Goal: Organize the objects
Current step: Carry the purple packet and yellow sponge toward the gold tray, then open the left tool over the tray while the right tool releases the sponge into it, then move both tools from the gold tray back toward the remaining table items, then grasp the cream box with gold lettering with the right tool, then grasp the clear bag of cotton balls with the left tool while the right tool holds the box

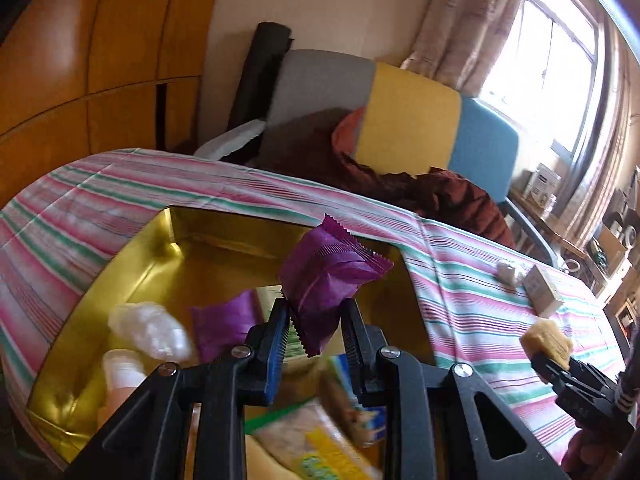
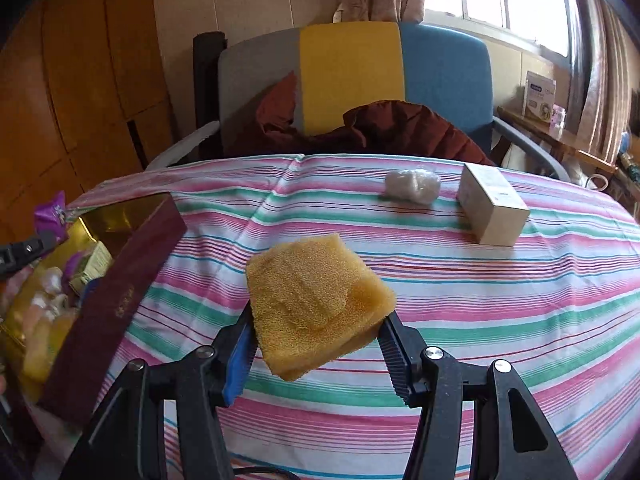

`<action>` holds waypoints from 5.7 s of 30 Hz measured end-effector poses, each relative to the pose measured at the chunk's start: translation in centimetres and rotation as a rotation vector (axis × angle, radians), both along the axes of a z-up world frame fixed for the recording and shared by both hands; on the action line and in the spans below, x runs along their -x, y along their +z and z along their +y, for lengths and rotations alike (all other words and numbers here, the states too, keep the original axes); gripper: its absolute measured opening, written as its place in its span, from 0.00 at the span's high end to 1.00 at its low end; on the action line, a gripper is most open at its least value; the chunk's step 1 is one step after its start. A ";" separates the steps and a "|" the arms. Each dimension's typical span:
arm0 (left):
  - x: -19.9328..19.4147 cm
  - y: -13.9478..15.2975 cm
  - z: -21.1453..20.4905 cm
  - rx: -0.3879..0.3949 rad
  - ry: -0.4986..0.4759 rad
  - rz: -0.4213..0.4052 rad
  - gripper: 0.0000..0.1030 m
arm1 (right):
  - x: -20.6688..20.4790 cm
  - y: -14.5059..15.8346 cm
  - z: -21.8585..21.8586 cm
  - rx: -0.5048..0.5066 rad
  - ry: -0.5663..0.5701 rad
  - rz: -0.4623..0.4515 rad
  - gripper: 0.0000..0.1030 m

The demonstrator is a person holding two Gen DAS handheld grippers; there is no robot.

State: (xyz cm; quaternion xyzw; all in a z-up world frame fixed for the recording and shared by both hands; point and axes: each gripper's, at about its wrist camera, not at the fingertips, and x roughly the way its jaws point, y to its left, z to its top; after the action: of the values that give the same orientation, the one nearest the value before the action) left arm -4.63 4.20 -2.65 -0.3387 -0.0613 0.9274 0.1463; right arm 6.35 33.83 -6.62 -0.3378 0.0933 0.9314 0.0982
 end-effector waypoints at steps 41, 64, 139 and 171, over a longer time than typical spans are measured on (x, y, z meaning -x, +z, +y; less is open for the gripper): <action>1.0 -2.9 -8.5 -0.173 0.216 -0.161 0.51 | 4.5 3.1 -14.5 0.046 0.353 -0.011 0.43; 0.2 -2.3 -7.0 -0.177 0.180 -0.172 0.51 | 11.4 1.8 -16.7 -0.001 0.328 -0.043 0.21; -6.7 -2.7 15.5 0.109 -0.469 -0.220 0.43 | 8.9 -3.3 20.8 -0.061 -0.268 -0.091 0.50; 8.2 -3.9 40.9 0.240 -0.581 -0.154 0.35 | 6.1 -3.5 22.3 0.035 -0.384 -0.019 0.49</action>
State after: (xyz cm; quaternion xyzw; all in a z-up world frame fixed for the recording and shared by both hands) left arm -12.78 45.13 -6.54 -0.4258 0.1367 0.8192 0.3591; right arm 0.30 56.11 -10.13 -0.3242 0.1712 0.8906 0.2689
